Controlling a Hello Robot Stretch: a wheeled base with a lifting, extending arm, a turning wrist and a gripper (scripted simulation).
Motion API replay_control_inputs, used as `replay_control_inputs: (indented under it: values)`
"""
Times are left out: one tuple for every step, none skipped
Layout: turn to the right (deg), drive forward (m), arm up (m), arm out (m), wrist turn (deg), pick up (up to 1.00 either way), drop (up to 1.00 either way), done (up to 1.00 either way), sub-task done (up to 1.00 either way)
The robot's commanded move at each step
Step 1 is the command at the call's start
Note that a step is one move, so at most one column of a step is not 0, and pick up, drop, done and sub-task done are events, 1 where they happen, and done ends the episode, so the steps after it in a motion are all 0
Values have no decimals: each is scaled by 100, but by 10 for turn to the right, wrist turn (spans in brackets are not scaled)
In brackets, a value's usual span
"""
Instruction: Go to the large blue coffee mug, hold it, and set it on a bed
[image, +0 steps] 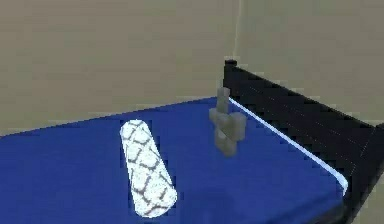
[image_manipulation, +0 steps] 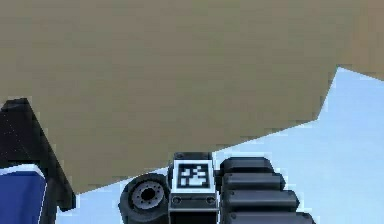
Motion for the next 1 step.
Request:
replay_control_inputs:
  values:
    - [30, 0, 0, 0, 0, 0, 0, 0, 0]
